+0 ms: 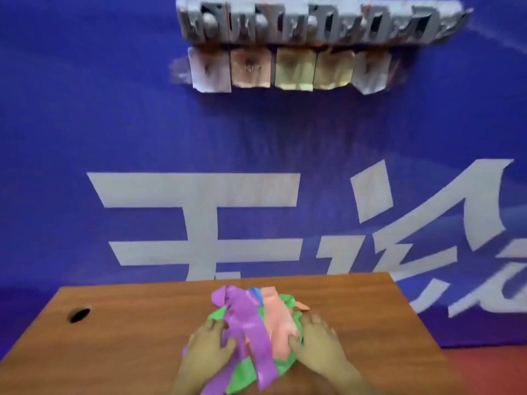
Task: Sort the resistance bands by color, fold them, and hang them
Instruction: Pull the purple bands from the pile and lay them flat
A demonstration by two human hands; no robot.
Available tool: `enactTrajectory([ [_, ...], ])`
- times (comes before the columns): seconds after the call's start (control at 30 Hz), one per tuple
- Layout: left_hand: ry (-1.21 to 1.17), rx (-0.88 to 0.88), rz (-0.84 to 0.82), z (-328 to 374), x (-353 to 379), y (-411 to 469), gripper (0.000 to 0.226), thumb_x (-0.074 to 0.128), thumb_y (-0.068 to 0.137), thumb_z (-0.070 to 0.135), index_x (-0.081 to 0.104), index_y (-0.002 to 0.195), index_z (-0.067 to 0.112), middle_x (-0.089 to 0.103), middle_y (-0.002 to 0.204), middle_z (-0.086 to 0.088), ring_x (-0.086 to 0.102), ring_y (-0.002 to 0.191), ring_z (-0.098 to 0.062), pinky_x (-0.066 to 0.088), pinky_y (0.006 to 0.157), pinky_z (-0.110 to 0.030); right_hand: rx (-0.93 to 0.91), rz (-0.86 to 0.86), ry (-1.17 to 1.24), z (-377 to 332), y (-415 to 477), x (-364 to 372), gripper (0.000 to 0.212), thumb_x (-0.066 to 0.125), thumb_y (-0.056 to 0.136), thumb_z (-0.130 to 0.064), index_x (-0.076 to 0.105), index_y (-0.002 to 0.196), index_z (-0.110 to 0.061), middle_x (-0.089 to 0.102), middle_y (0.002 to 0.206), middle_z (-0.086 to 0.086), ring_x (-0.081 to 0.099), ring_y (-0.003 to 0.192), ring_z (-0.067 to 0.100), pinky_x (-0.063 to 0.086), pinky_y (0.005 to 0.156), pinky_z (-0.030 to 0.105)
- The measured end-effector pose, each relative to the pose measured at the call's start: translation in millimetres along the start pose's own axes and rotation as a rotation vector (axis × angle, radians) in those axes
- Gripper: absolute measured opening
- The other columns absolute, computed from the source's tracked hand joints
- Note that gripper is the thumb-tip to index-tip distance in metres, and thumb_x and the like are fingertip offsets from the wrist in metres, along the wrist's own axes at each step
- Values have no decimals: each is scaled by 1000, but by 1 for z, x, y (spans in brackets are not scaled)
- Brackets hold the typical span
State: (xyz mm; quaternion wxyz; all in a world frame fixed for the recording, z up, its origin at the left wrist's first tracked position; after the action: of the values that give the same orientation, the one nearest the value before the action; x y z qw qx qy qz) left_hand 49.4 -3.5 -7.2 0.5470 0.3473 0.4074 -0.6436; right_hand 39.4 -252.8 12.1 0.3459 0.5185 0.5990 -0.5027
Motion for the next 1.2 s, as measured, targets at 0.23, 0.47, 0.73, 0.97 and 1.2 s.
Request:
enactTrajectory([
  [0.23,-131,101,140,-15,52,54,79,31,69,58,57,129,15,55,127,-8,52,121,-31,41,103,-39,-127,84,37,-23,58,62,52,50,88,-51,53,127,-17,49,127,8,47,122,29,38,101,36],
  [0.47,-155,147,169,-32,93,70,84,31,70,64,50,138,19,48,137,-13,43,129,-33,32,110,-39,-111,151,169,-42,86,126,49,60,85,-50,57,118,-13,50,120,12,49,116,31,42,97,39],
  [0.73,-174,152,203,-43,97,58,59,43,77,54,60,117,14,58,119,-9,53,114,-28,41,99,-37,-147,345,406,-38,81,114,17,67,83,-31,65,89,-16,61,99,11,58,97,32,46,81,39],
  [0.97,-418,194,368,-27,34,15,16,59,88,21,59,103,14,59,106,-5,56,98,-20,45,87,-29,-327,531,411,-63,30,31,21,56,93,-35,68,97,-18,66,98,8,58,101,29,46,83,39],
  [1.2,-1053,110,103,16,-2,-41,24,48,99,40,52,110,19,69,97,-10,71,77,-20,53,84,-36,-470,525,432,-90,-40,-27,12,59,92,-29,63,85,-20,67,80,-1,60,83,23,41,67,31],
])
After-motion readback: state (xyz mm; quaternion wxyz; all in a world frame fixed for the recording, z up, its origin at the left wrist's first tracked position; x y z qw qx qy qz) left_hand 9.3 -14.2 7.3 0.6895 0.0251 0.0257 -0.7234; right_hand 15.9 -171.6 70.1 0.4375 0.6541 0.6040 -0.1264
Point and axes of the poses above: each hand's wrist, its own y-axis towards the middle knuckle, its own x-axis out of the palm, z = x × y, the point moved 5 cm from there along y, towards the middle knuckle
